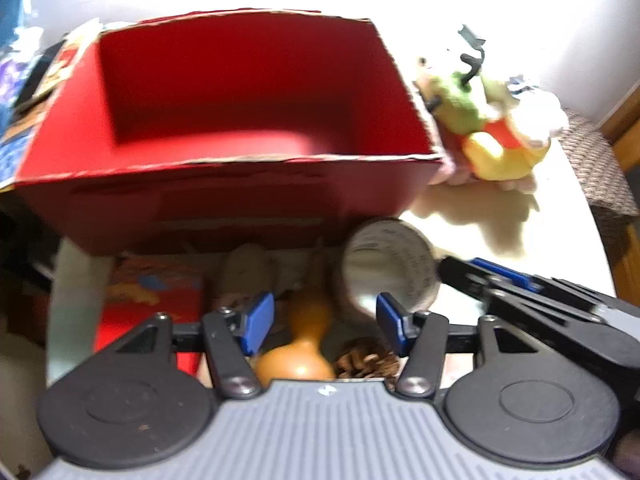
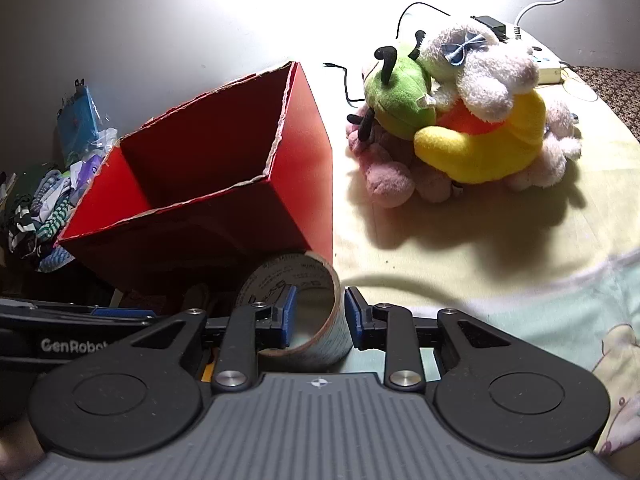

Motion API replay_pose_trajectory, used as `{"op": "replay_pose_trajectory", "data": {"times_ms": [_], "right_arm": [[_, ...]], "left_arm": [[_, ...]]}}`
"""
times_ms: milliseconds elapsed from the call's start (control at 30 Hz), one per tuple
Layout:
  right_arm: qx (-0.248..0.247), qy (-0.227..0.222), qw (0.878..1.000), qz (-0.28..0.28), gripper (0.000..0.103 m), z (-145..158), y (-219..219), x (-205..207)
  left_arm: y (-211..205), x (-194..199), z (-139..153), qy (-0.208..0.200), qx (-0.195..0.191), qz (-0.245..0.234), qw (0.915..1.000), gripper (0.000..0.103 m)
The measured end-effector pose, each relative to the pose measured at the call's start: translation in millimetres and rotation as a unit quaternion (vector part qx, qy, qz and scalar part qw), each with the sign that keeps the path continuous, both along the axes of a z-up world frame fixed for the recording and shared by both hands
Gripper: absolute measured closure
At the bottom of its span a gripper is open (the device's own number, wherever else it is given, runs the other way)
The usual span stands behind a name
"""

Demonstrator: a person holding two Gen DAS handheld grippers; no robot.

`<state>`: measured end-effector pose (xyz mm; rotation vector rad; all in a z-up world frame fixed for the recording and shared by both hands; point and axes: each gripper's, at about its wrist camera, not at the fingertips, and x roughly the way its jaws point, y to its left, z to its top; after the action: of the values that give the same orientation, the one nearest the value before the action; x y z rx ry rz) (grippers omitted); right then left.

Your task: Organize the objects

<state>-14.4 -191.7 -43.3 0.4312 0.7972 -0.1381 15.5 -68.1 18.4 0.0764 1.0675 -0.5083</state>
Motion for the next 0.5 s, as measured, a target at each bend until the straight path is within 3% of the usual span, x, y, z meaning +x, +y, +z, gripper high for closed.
{"op": "replay_pose_trajectory", "data": {"times_ms": [133,300,500], "right_arm": [[0.001,0.014,1.000,-0.002,0.074,-9,-5,9],[0.019,0.040,0.999,0.003,0.074,-22,-11,19],[0.035,0.062,0.997,0.010,0.091,-33,-13,25]], "left_arm": [[-13,9,-14,0.020,0.006,-0.012,0.9997,0.048],[-10,24,-29,0.089,0.002,-0.016,0.9959,0.054],[-15,29,-42,0.095,0.006,-0.025,0.9951,0.073]]}}
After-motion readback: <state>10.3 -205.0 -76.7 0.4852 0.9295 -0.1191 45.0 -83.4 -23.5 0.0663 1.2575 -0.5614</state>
